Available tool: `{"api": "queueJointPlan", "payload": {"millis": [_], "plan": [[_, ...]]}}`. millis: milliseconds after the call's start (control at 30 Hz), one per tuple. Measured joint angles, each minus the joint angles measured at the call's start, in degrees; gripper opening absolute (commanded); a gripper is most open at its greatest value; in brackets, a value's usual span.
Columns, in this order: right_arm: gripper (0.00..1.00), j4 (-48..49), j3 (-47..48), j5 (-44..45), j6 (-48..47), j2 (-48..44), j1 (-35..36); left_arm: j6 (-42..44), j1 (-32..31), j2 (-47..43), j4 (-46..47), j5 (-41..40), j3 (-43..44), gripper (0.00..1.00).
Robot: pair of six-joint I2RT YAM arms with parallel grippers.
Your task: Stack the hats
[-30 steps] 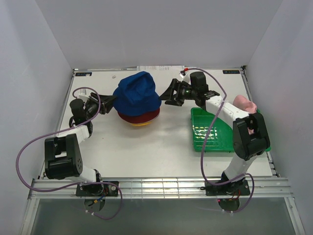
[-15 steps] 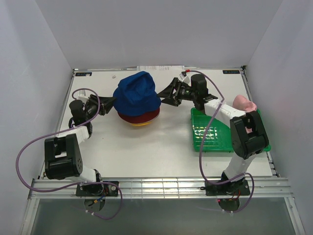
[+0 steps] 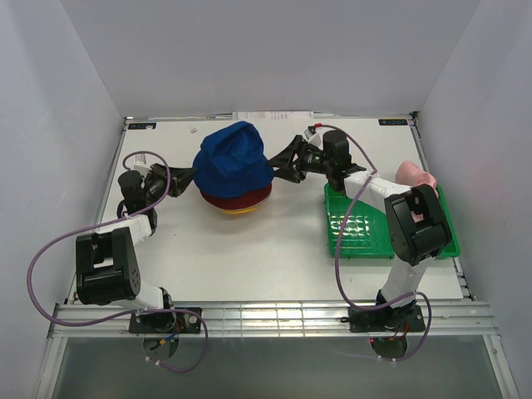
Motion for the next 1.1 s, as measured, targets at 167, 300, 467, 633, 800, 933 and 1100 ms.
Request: {"api": "queueJointPlan", "payload": {"millis": [167, 300, 467, 633, 800, 933, 1100], "plan": [[0.55, 1.9, -0.1, -0.1, 1.4, 1.3, 0.1, 0.1, 0.0, 0.0, 0.0, 0.0, -0.2, 0.13], [0.45, 2.5, 0.0, -0.2, 2.1, 3.0, 0.4, 0.2, 0.0, 0.0, 0.0, 0.0, -0.3, 0.11], [0.26, 2.6, 0.7, -0.2, 2.6, 4.7, 0.4, 0.2, 0.0, 0.0, 0.0, 0.0, -0.3, 0.09], [0.13, 1.9, 2.3, 0.1, 2.4, 5.9, 0.4, 0.2, 0.0, 0.0, -0.1, 0.0, -0.5, 0.05], [0.35, 1.4, 3.1, 0.6, 2.3, 6.5, 0.4, 0.3, 0.0, 0.0, -0.4, 0.0, -0.8, 0.04], [0.54, 1.6, 3.0, 1.0, 2.3, 6.5, 0.4, 0.5, 0.0, 0.0, -0.7, 0.0, -0.9, 0.04], [0.59, 2.2, 1.8, 1.7, 3.0, 6.3, 0.4, 0.8, 0.0, 0.0, -0.9, 0.0, -0.9, 0.04]]}}
